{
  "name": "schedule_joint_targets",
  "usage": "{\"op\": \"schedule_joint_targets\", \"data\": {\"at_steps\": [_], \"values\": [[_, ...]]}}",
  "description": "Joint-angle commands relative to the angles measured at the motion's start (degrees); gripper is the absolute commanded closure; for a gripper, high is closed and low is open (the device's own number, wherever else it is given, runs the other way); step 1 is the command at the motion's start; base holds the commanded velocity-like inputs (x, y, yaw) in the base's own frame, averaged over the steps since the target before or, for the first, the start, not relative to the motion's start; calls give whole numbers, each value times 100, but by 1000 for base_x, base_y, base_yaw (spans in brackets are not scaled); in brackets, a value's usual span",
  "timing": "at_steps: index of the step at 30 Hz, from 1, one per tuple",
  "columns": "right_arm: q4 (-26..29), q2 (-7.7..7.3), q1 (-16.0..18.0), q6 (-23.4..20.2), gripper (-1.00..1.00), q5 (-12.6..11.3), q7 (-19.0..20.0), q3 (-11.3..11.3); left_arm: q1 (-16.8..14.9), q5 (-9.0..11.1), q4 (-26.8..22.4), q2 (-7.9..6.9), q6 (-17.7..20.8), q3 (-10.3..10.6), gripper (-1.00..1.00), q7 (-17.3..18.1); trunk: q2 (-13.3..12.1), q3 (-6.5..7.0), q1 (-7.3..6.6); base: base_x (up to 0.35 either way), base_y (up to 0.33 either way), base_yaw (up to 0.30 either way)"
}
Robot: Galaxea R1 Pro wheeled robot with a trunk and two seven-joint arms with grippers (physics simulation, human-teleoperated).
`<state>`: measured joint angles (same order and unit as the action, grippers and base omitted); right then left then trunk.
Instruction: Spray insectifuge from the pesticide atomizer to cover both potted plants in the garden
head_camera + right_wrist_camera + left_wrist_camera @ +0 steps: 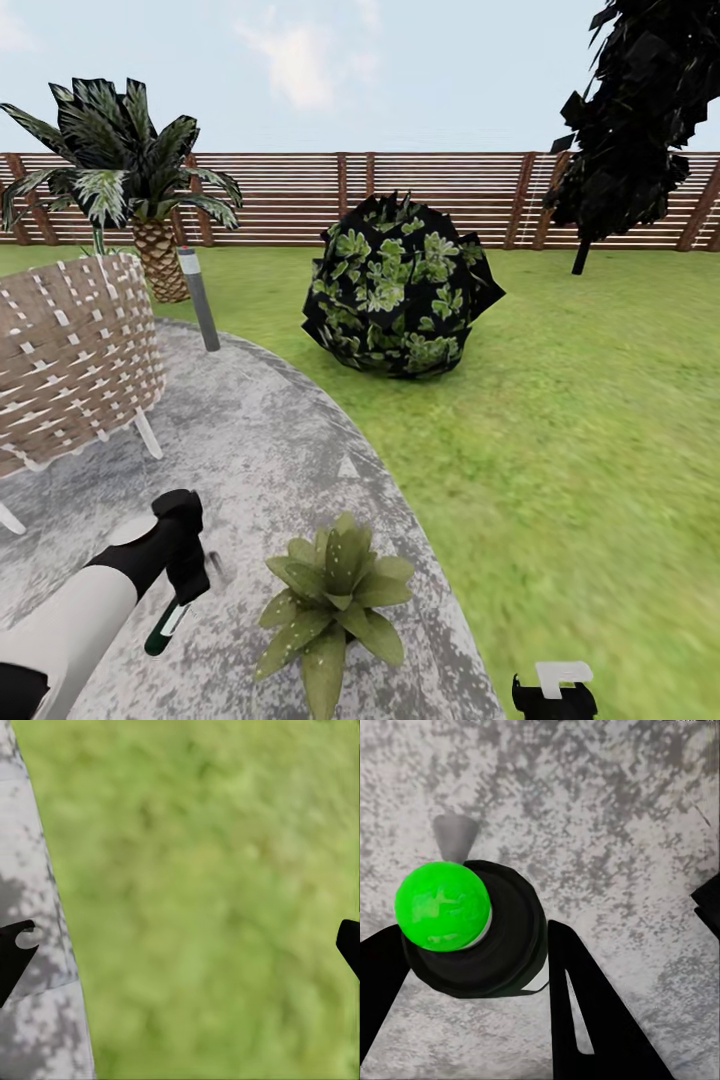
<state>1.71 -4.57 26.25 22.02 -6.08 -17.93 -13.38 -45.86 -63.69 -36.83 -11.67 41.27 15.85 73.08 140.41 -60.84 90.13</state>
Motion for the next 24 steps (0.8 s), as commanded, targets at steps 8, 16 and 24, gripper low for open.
{"op": "schedule_joint_targets", "data": {"at_steps": [8,16,24], "values": [[-4,0,3,22,-100,-60,-9,-51,-28,22,-17,375,61,15,100,27,2,-5,1,29,32,0],[-4,0,3,22,-100,-60,-9,-51,-140,7,-36,365,71,-80,100,14,2,-5,1,0,0,0],[-4,0,3,22,-100,-60,-9,-51,-101,64,-78,433,-24,-360,100,54,2,-5,1,0,0,0]]}}
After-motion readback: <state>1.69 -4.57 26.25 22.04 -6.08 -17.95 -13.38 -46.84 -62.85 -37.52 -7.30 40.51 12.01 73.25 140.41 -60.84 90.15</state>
